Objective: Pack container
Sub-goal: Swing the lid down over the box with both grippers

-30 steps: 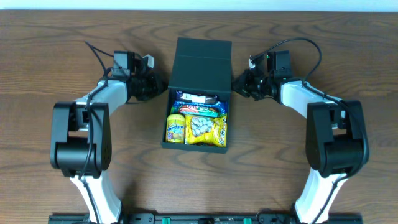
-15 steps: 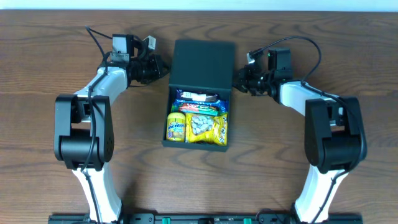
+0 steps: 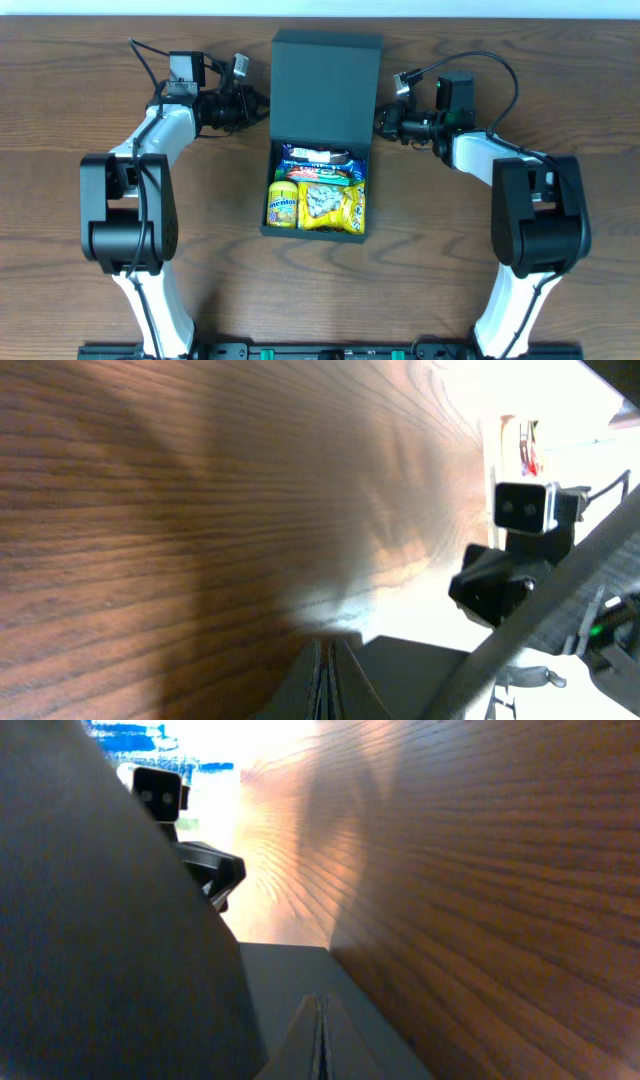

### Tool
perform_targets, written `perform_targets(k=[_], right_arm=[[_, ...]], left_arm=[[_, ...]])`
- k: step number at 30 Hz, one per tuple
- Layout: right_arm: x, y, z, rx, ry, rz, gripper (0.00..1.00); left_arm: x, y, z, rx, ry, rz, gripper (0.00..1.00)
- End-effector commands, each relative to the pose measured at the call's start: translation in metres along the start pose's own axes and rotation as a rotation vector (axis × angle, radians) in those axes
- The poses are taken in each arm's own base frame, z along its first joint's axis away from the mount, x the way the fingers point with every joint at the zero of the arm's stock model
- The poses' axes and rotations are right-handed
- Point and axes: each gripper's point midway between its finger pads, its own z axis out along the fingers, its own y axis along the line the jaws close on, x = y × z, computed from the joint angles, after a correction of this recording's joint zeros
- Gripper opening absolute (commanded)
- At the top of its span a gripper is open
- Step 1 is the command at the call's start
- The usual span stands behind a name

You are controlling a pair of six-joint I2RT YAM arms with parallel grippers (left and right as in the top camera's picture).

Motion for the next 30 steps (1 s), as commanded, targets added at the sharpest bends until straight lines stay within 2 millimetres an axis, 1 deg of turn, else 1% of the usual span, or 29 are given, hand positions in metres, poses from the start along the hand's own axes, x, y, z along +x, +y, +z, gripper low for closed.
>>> perform_targets(k=[1, 5, 8, 11, 13, 16, 18, 20, 22, 23, 24, 25, 28, 30], right_arm=[[-0.003, 0.033, -0.007, -0.081, 0.023, -0.081, 0.02], [-0.012, 0.047, -0.02, -0.088, -0.009, -0.116, 0.02], [-0.021, 0.068, -0.033, -0.098, -0.041, -0.161, 0.02], [-0.022, 0.091, -0.043, -0.109, -0.057, -0.207, 0.02], [-0.022, 0.107, -0.05, -0.115, -0.064, -0.227, 0.02], [-0.02, 0.12, -0.057, -0.105, -0.074, -0.227, 0.02], [-0.018, 0.126, -0.062, -0.08, -0.085, -0.228, 0.02], [-0.014, 0.122, -0.069, -0.005, -0.105, -0.206, 0.02], [-0.008, 0.106, -0.079, 0.144, -0.132, -0.146, 0.02], [-0.001, 0.095, -0.087, 0.238, -0.139, -0.123, 0.02], [0.004, 0.089, -0.093, 0.297, -0.141, -0.11, 0.02], [0.012, 0.081, -0.103, 0.381, -0.14, -0.093, 0.02], [0.035, 0.068, -0.13, 0.565, -0.13, -0.061, 0.01], [0.048, 0.06, -0.14, 0.632, -0.105, -0.035, 0.02]], left_arm=[[-0.01, -0.047, -0.017, 0.077, -0.022, 0.145, 0.06], [-0.01, -0.072, -0.034, 0.079, -0.039, 0.235, 0.06], [-0.006, -0.087, -0.047, 0.065, -0.045, 0.284, 0.06], [0.004, -0.092, -0.058, 0.009, -0.033, 0.332, 0.06], [0.015, -0.095, -0.067, -0.036, -0.008, 0.365, 0.06], [0.028, -0.103, -0.079, -0.061, 0.017, 0.386, 0.06], [0.034, -0.107, -0.087, -0.097, 0.021, 0.399, 0.06], [0.038, -0.107, -0.098, -0.158, 0.017, 0.403, 0.06], [0.042, -0.106, -0.108, -0.223, 0.011, 0.4, 0.06], [0.045, -0.104, -0.114, -0.266, 0.01, 0.393, 0.06], [0.047, -0.101, -0.118, -0.29, 0.015, 0.385, 0.06], [0.053, -0.096, -0.123, -0.335, 0.029, 0.365, 0.06], [0.073, -0.074, -0.131, -0.409, 0.093, 0.28, 0.06], [0.083, -0.06, -0.13, -0.411, 0.111, 0.236, 0.06]])
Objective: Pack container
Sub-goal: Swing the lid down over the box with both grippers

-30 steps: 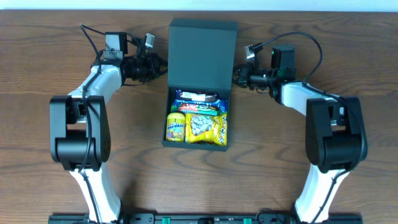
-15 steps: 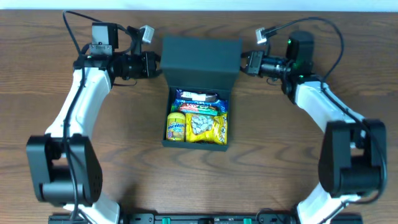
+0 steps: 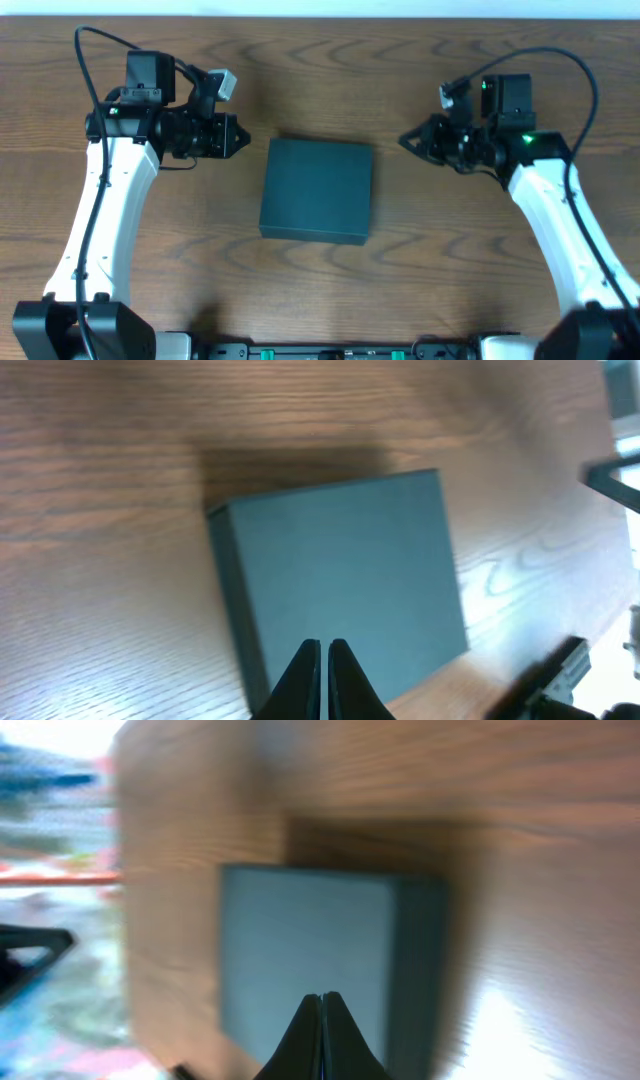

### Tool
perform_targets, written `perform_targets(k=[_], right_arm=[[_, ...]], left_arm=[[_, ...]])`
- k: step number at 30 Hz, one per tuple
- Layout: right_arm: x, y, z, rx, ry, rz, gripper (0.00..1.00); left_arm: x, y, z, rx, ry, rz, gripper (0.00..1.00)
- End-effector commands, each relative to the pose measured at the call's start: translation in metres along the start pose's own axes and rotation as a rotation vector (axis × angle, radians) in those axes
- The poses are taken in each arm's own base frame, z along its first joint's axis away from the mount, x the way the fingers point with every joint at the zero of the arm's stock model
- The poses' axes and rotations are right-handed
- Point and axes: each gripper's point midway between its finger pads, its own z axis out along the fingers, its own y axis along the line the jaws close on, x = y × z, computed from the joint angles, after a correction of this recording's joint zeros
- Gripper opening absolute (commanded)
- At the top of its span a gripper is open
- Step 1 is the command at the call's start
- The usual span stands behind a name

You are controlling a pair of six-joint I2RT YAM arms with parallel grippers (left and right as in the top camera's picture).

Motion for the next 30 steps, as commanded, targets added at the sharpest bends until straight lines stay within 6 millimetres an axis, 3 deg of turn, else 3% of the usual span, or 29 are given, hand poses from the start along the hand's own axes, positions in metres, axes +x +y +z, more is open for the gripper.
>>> perform_targets(k=[1, 5, 8, 14, 19, 23, 30], right_arm=[[-0.001, -0.023, -0.011, 0.151, -0.04, -0.064, 0.02], [0.024, -0.036, 0.003, 0.172, 0.031, -0.039, 0.01], [0.05, -0.054, 0.024, 0.178, 0.079, -0.01, 0.02], [0.083, -0.058, 0.058, 0.118, 0.11, -0.027, 0.02], [0.082, -0.046, 0.071, 0.08, 0.081, -0.048, 0.01], [0.08, -0.047, 0.071, 0.082, 0.073, -0.038, 0.02], [0.081, -0.056, 0.055, 0.114, 0.082, 0.004, 0.01]], left_arm=[[0.021, 0.026, 0.008, -0.053, 0.04, -0.041, 0.06], [0.055, 0.046, 0.034, -0.055, 0.091, -0.123, 0.06], [0.081, 0.055, 0.057, -0.051, 0.115, -0.188, 0.06], [0.108, 0.05, 0.082, -0.002, 0.138, -0.259, 0.06], [0.123, 0.035, 0.093, 0.014, 0.192, -0.243, 0.06], [0.128, 0.022, 0.099, 0.021, 0.219, -0.214, 0.06], [0.13, 0.033, 0.095, -0.029, 0.222, -0.254, 0.06]])
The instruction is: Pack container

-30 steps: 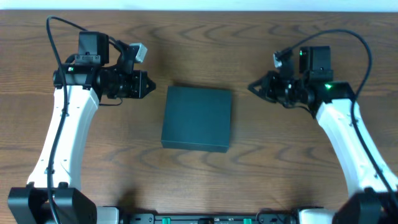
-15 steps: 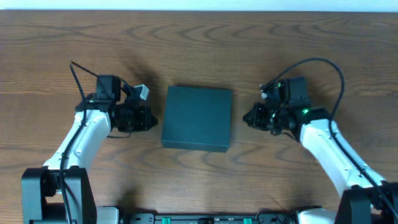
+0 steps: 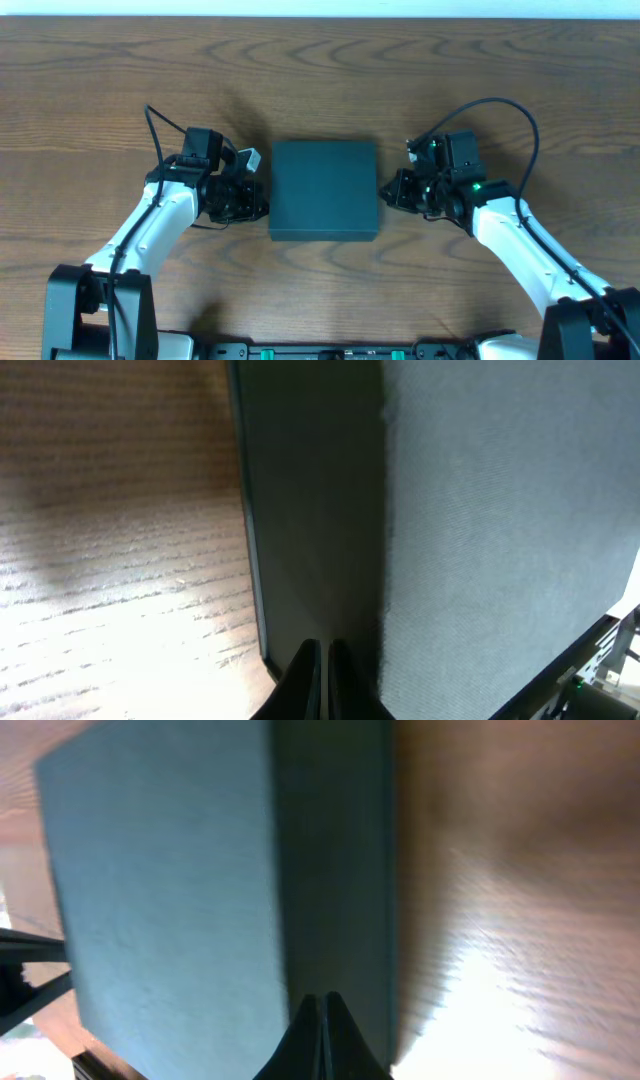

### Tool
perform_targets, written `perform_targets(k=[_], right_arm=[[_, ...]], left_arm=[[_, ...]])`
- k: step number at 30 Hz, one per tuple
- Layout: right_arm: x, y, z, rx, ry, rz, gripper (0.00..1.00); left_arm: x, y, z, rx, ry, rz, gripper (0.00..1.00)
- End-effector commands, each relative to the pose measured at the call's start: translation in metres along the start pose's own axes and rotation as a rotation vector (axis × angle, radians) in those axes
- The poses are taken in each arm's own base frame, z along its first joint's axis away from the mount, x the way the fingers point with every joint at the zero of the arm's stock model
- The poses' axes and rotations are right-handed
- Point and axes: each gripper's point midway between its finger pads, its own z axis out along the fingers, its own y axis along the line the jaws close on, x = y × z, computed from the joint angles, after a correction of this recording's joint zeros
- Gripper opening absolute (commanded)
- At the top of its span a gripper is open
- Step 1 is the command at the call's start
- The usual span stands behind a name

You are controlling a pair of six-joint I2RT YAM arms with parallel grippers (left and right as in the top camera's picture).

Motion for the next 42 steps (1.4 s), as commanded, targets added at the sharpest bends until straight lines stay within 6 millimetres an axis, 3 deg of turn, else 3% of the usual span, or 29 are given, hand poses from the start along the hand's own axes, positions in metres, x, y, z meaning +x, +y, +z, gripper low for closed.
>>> perform_targets(k=[1, 4, 7, 9, 13, 16, 18, 22, 23, 24, 25, 26, 30, 42], right_arm=[[-0.005, -0.001, -0.017, 0.003, -0.031, -0.001, 0.02], [-0.003, 0.001, -0.052, 0.056, -0.099, -0.027, 0.02], [0.013, 0.011, -0.098, 0.081, -0.186, -0.077, 0.02], [0.039, 0.015, -0.137, 0.08, -0.261, -0.105, 0.01], [0.079, 0.015, -0.173, 0.037, -0.376, -0.163, 0.02], [0.106, 0.017, -0.19, -0.038, -0.476, -0.222, 0.02], [0.127, 0.02, -0.199, -0.107, -0.535, -0.271, 0.02], [0.153, 0.012, -0.208, -0.145, -0.576, -0.242, 0.02], [0.156, 0.012, -0.203, -0.144, -0.534, -0.223, 0.12], [0.159, 0.012, -0.199, -0.152, -0.499, -0.195, 0.4], [0.162, 0.011, -0.196, -0.163, -0.467, -0.153, 0.95], [0.167, 0.011, -0.193, -0.182, -0.424, -0.076, 0.99], [0.173, 0.007, -0.188, -0.177, -0.382, -0.009, 0.99], [0.176, 0.004, -0.186, -0.172, -0.365, 0.024, 0.99]], left_arm=[[0.001, 0.009, -0.006, -0.044, -0.008, -0.03, 0.06], [0.002, 0.014, -0.029, -0.121, -0.032, -0.034, 0.06], [0.013, -0.008, -0.064, -0.117, -0.097, 0.044, 0.06], [0.032, -0.031, -0.1, -0.101, -0.192, 0.102, 0.06], [0.068, -0.059, -0.138, -0.058, -0.351, 0.231, 0.06], [0.096, -0.062, -0.147, -0.044, -0.436, 0.288, 0.06], [0.12, -0.062, -0.142, -0.008, -0.463, 0.318, 0.06], [0.146, -0.055, -0.132, 0.025, -0.501, 0.327, 0.06], [0.147, -0.055, -0.132, 0.029, -0.518, 0.326, 0.24], [0.147, -0.055, -0.134, 0.032, -0.533, 0.33, 0.98], [0.146, -0.057, -0.135, 0.036, -0.543, 0.334, 0.95], [0.146, -0.057, -0.135, 0.038, -0.545, 0.335, 0.95], [0.156, -0.051, -0.129, 0.054, -0.493, 0.202, 0.95], [0.16, -0.047, -0.127, 0.042, -0.475, 0.186, 0.95]])
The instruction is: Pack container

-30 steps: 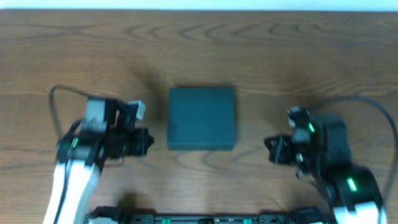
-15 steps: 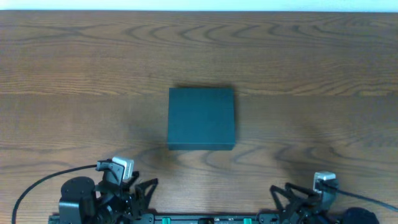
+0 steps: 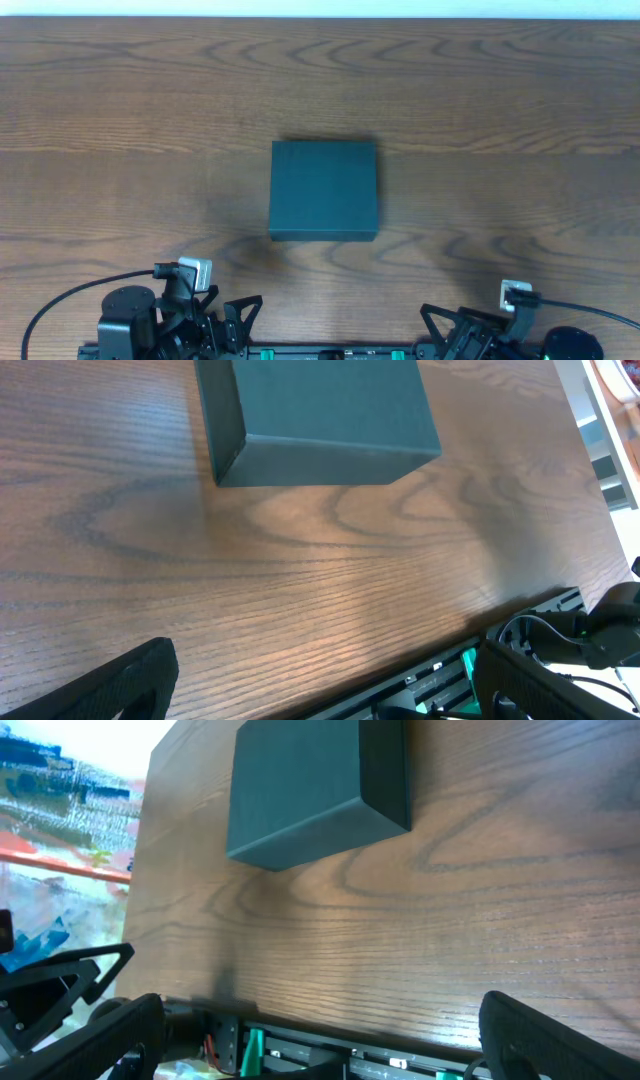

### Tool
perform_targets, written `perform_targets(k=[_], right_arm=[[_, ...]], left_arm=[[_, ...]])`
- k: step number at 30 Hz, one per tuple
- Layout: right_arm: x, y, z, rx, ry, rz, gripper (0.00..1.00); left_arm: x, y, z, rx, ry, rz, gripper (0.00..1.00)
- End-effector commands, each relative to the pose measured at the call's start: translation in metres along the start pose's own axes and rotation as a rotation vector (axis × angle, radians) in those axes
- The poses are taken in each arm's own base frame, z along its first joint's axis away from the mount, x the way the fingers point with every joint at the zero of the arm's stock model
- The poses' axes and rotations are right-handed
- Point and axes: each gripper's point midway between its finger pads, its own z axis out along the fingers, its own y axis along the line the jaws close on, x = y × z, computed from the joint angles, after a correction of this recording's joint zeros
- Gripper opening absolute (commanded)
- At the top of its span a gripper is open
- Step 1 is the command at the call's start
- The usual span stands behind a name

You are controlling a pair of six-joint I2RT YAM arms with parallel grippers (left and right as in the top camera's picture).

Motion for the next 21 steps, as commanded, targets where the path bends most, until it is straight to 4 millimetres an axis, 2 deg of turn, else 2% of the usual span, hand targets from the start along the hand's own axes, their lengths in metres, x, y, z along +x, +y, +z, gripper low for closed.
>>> perform_targets(k=[1, 6, 10, 11, 13, 15, 17, 21], right_arm=[[0.001, -0.001, 0.002, 0.002, 0.01, 0.021, 0.99], [0.001, -0.001, 0.002, 0.002, 0.01, 0.021, 0.99], [0.001, -0.001, 0.002, 0.002, 0.01, 0.021, 0.99], [0.001, -0.001, 0.002, 0.002, 0.01, 0.021, 0.99], [0.001, -0.001, 0.002, 0.002, 0.01, 0.021, 0.99], [0.001, -0.001, 0.002, 0.002, 0.01, 0.021, 0.99], [0.001, -0.001, 0.002, 0.002, 0.01, 0.021, 0.99], [0.001, -0.001, 0.002, 0.002, 0.01, 0.021, 0.99]], left_arm=[[0.001, 0.0, 0.0, 0.002, -0.001, -0.007, 0.95], [0.001, 0.0, 0.0, 0.002, -0.001, -0.007, 0.95], [-0.012, 0.023, -0.002, -0.141, -0.063, 0.058, 0.95], [-0.021, 0.024, -0.003, -0.154, -0.1, 0.109, 0.95], [-0.044, 0.019, -0.001, -0.142, -0.189, 0.314, 0.95], [-0.058, 0.016, 0.006, -0.134, -0.254, 0.52, 0.95], [-0.062, 0.02, 0.014, -0.146, -0.286, 0.607, 0.95], [-0.067, 0.036, 0.037, -0.156, -0.347, 0.625, 0.95]])
